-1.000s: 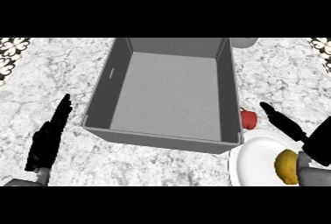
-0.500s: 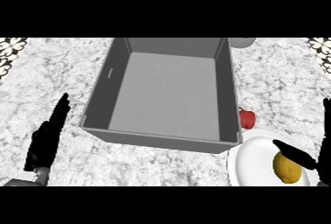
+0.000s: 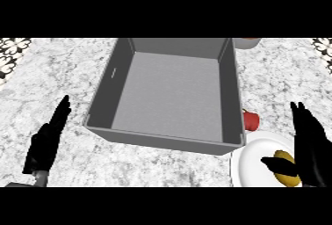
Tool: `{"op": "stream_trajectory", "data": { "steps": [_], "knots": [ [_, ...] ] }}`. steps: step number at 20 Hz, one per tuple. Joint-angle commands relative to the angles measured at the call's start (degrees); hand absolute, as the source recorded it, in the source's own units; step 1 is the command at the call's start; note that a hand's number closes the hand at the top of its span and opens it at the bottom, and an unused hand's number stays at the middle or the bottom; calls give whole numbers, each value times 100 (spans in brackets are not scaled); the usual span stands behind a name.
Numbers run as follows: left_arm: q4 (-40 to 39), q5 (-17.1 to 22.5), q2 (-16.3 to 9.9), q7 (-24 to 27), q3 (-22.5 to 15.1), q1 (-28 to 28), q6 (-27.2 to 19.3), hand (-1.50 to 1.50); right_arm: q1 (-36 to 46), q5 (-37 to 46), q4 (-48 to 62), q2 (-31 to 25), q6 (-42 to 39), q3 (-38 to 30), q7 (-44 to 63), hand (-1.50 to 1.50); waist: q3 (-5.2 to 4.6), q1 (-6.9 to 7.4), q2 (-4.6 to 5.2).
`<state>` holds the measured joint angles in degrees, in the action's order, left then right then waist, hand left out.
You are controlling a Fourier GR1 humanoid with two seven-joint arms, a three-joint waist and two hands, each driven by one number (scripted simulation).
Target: Pick the bell pepper from the plate and place it in the cardboard box
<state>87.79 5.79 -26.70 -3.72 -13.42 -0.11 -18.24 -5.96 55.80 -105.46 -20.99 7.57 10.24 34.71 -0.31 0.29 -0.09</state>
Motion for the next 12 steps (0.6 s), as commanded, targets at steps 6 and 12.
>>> {"op": "stream_trajectory", "data": {
  "steps": [6, 12],
  "knots": [
    [103, -286, 142, -254, 242, -68, 188, 0, 918, 1071, 579, 929, -688, 452, 1368, -150, 32, -7, 10],
    [485, -502, 446, -318, 377, 273, 333, 0, 770, 1284, 352, 1093, -1055, 390, 1608, -150, 32, -14, 3]
  ]
}}
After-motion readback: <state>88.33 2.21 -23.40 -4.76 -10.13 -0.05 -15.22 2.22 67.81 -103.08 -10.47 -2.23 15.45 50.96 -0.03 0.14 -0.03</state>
